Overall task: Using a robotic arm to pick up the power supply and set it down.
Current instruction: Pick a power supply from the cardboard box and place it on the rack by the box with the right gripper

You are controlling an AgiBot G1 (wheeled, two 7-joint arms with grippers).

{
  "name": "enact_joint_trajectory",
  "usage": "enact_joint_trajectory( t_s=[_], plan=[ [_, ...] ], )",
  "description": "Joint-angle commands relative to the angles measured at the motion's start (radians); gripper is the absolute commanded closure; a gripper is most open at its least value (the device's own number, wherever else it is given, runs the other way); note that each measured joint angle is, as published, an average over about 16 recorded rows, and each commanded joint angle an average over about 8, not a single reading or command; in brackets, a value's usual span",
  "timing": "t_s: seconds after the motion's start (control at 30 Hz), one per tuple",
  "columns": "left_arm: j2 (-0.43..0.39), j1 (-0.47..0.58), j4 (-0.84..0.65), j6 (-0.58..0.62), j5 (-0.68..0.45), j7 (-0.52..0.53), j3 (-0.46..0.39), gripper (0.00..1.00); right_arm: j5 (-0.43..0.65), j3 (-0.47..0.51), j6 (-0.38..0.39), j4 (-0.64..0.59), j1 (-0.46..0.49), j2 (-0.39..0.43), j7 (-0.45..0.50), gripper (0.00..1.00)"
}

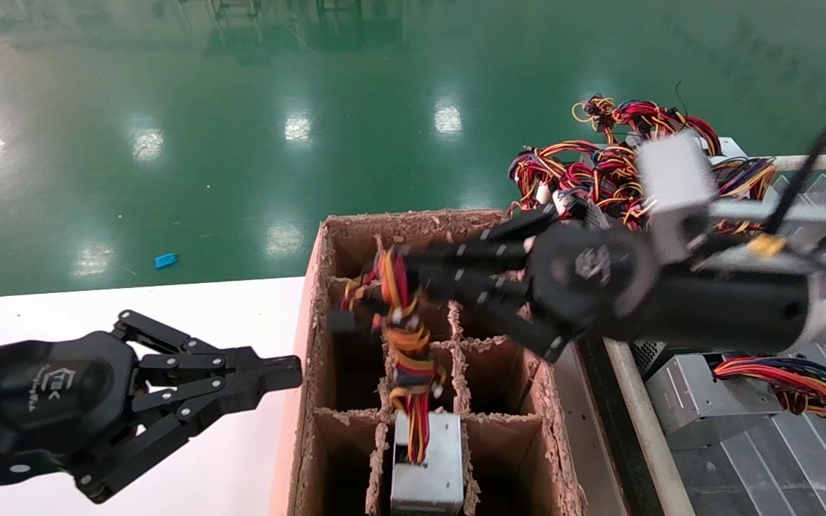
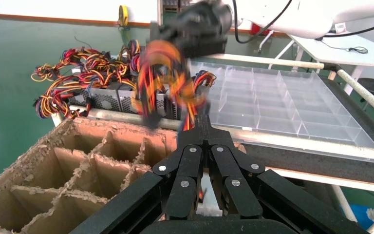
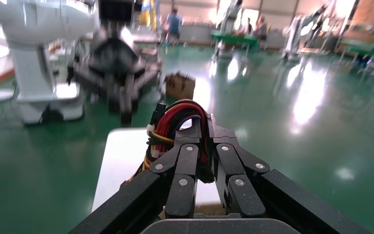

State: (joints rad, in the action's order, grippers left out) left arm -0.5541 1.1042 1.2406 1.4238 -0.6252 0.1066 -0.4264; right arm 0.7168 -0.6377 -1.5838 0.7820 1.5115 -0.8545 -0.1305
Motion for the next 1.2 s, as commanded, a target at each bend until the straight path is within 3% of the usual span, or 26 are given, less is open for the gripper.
enact_joint_trajectory(
  t_s=[0.03,0.4,0.83,1.2],
  plan=[
    [0.000,0.000,0.000,0.000,0.000,0.000,0.000,1.00,-0.051,0.005,0.000,-0.008,-0.006,0.009,0.016,1.00],
    [0.000,0.000,0.000,0.000,0.000,0.000,0.000,1.00,-0.126,0.025,0.012,0.025,0.108,0.080,0.012,1.00],
    [0.000,0.000,0.000,0.000,0.000,0.000,0.000,1.00,-0.112,0.022,0.009,-0.032,0.283,0.135,0.029,1.00],
    [0.000,0.000,0.000,0.000,0.000,0.000,0.000,1.00,-0.089,0.016,0.029,-0.080,0.356,0.244,0.033,1.00]
  ],
)
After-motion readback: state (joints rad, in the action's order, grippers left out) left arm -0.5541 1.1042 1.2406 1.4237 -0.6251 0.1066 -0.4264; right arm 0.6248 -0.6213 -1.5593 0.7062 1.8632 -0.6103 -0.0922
